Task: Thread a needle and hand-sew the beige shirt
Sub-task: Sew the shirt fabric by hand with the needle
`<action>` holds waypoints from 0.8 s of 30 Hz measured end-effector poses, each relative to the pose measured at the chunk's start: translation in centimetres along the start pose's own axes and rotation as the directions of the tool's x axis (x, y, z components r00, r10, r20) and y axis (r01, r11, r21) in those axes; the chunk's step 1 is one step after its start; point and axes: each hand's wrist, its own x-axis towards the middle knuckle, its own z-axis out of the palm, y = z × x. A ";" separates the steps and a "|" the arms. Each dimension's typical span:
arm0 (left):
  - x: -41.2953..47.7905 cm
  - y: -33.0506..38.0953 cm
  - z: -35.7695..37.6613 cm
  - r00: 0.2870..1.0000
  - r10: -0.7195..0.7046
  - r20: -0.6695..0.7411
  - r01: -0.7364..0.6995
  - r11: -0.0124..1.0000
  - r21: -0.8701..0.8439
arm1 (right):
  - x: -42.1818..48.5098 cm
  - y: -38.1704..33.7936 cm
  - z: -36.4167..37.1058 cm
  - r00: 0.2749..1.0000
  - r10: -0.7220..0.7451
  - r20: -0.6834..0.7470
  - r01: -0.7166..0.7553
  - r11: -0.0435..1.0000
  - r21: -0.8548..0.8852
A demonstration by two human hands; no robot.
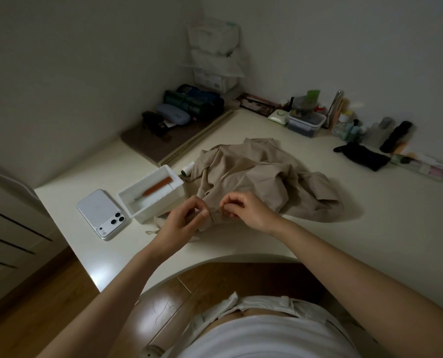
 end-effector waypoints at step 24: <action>0.2 -0.3 0.1 0.994 -0.072 0.076 0.087 0.973 -0.214 | -0.6 -0.3 -0.2 0.998 -0.052 -0.023 0.051 0.998 -0.039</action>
